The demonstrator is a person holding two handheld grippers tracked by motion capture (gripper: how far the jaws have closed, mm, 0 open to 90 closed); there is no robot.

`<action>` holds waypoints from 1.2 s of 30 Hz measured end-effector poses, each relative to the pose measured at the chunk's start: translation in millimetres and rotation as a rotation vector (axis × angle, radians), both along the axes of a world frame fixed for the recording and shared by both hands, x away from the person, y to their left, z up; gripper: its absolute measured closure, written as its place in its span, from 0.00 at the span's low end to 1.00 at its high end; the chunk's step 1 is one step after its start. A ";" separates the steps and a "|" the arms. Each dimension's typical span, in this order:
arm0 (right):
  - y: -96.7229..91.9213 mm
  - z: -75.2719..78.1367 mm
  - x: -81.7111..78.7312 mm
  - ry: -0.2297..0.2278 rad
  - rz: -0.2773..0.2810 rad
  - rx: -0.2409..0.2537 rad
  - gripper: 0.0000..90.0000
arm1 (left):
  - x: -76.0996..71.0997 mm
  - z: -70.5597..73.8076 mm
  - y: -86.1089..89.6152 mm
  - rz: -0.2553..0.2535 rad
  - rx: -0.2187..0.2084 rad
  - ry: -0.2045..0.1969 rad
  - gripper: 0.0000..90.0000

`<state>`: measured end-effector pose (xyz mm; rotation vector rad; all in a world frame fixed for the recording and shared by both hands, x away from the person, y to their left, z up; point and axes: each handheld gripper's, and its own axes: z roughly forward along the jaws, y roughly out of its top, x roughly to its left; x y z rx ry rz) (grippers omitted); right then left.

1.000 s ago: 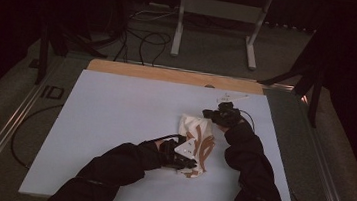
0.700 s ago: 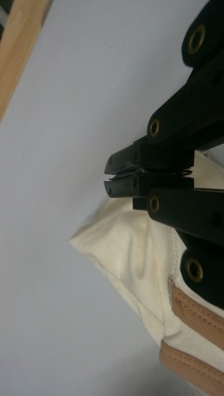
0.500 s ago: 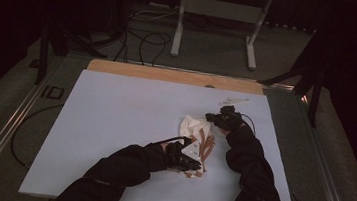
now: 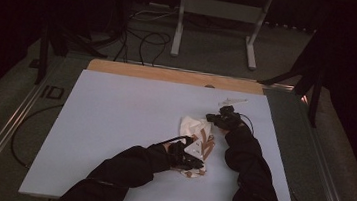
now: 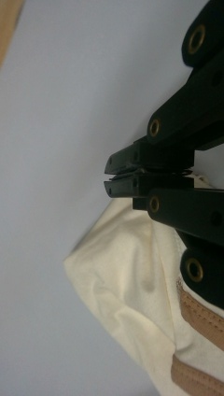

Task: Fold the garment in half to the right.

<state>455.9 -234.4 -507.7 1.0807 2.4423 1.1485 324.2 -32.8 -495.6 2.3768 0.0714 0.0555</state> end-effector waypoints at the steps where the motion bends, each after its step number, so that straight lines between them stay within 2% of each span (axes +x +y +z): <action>1: -0.7 -1.9 0.0 0.001 0.000 0.002 0.99 | 0.0 -1.5 -0.3 0.000 0.002 0.004 0.96; 5: -1.1 -5.5 -0.1 0.006 -0.002 0.000 0.98 | 1.1 -6.0 0.3 0.005 0.008 0.030 0.96; 9: 1.1 -5.8 0.4 0.000 0.000 -0.009 0.98 | 0.0 -7.0 0.7 0.016 -0.002 0.025 0.95; 16: 5.4 1.9 4.5 -0.023 0.002 0.007 0.98 | 0.4 -2.2 0.7 0.035 -0.019 0.003 0.95; 18: 5.8 3.3 6.2 -0.028 -0.005 0.002 0.99 | 1.4 -2.2 0.9 0.050 -0.036 0.018 0.96; 23: 6.7 4.8 6.8 -0.032 -0.005 0.007 0.98 | 1.3 -3.6 -1.5 0.053 -0.036 0.023 0.95; 25: 6.1 4.7 6.2 -0.028 -0.004 0.011 0.98 | 0.7 -3.7 -2.3 0.052 -0.038 0.020 0.95; 28: 3.8 3.5 4.7 -0.022 -0.007 0.013 0.98 | 0.8 -5.4 -2.8 0.045 -0.017 0.035 0.95; 32: -0.8 -1.3 4.2 -0.007 -0.012 0.010 0.98 | 0.5 -5.8 -3.4 0.048 -0.023 0.040 0.94; 36: -3.0 -3.7 4.2 0.000 -0.015 0.017 0.98 | 0.8 -7.9 -5.3 0.050 -0.029 0.063 0.92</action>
